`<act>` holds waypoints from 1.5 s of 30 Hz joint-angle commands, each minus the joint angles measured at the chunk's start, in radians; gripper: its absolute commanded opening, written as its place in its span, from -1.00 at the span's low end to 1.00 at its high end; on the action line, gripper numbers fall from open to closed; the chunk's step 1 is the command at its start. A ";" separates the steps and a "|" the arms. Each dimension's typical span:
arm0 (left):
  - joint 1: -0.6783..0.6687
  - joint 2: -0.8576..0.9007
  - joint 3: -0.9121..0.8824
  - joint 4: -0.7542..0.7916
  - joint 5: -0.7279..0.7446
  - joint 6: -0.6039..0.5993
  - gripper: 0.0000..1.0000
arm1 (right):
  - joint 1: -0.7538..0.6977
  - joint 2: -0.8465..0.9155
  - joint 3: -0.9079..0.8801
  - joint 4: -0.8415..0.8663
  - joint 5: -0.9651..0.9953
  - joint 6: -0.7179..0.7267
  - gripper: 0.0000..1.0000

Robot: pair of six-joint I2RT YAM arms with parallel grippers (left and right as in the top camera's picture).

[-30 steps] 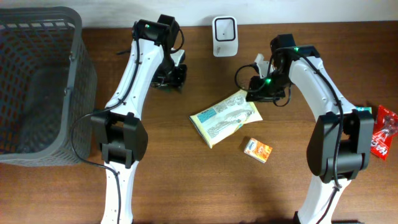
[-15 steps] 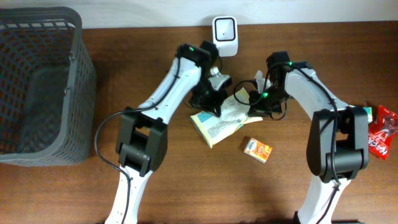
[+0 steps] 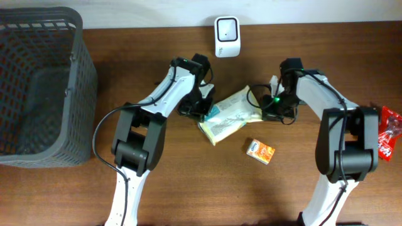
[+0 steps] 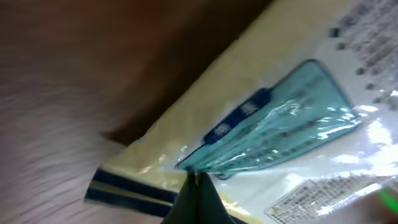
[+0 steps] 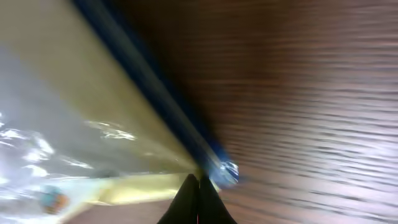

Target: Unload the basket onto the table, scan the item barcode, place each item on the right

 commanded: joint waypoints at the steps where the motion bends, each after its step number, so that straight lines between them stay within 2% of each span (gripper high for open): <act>1: 0.061 -0.002 -0.013 -0.013 -0.233 -0.101 -1.00 | -0.027 0.010 0.009 -0.040 0.151 0.051 -0.92; 5: 0.095 -0.021 0.069 -0.076 -0.231 -0.101 -1.00 | -0.033 0.001 0.122 -0.190 0.139 0.045 -0.92; 9: 0.096 -0.057 0.175 -0.148 -0.109 -0.081 -1.00 | -0.006 -0.011 0.249 -0.300 -0.056 -0.013 -0.92; 11: 0.085 -0.072 0.187 -0.146 0.040 -0.036 -1.00 | 0.011 -0.011 0.255 -0.261 -0.188 -0.053 -0.92; 13: 0.065 -0.073 0.185 -0.150 0.168 -0.011 -1.00 | 0.029 -0.003 0.239 -0.208 -0.239 -0.051 -0.92; 15: 0.029 -0.070 0.150 -0.142 0.215 -0.006 -1.00 | 0.054 0.016 0.201 -0.135 -0.294 -0.024 -0.92; 19: -0.042 -0.070 0.037 -0.077 0.217 -0.006 -1.00 | 0.085 0.070 0.161 -0.010 -0.298 0.060 -0.92; 25: -0.090 -0.070 -0.143 0.079 0.219 -0.008 -1.00 | 0.091 0.120 0.159 0.091 -0.304 0.089 -0.92; 29: -0.063 -0.070 -0.198 0.077 0.041 -0.121 -1.00 | 0.087 0.127 0.159 0.095 -0.134 0.156 -0.92; 35: 0.017 -0.080 -0.195 0.001 -0.069 -0.142 -1.00 | 0.055 0.120 0.187 0.004 0.021 0.174 -0.92; 42: 0.091 -0.134 -0.042 -0.102 -0.171 -0.142 -1.00 | 0.039 0.065 0.347 -0.213 0.035 0.143 -0.91; 43: 0.098 -0.143 -0.020 -0.108 -0.170 -0.142 -1.00 | 0.039 0.064 0.370 -0.245 0.035 0.143 -0.80; 44: 0.107 -0.153 0.003 -0.112 -0.170 -0.142 -1.00 | 0.037 0.064 0.392 -0.281 0.055 0.143 -0.54; 45: 0.114 -0.162 0.014 -0.113 -0.170 -0.142 -1.00 | 0.037 0.064 0.394 -0.294 0.093 0.144 -0.13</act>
